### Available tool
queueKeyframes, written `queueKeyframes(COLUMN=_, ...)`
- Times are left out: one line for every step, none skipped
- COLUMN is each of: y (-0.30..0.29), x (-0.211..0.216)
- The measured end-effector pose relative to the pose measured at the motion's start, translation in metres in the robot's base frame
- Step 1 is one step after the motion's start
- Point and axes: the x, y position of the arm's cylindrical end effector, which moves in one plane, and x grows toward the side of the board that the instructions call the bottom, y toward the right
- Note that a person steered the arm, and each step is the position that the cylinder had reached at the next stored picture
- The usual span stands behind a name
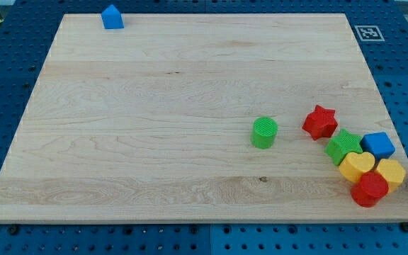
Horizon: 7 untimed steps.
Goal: Push the blue cube to the top right side of the red star
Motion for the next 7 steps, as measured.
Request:
queueKeyframes(y=-0.019, x=-0.018)
queueKeyframes(y=-0.037, x=-0.034)
queueKeyframes(y=-0.038, x=-0.034)
queueKeyframes(y=-0.052, x=-0.034)
queueKeyframes(y=-0.057, x=-0.034)
queueKeyframes(y=-0.057, x=-0.042)
queueKeyframes(y=-0.057, x=-0.061)
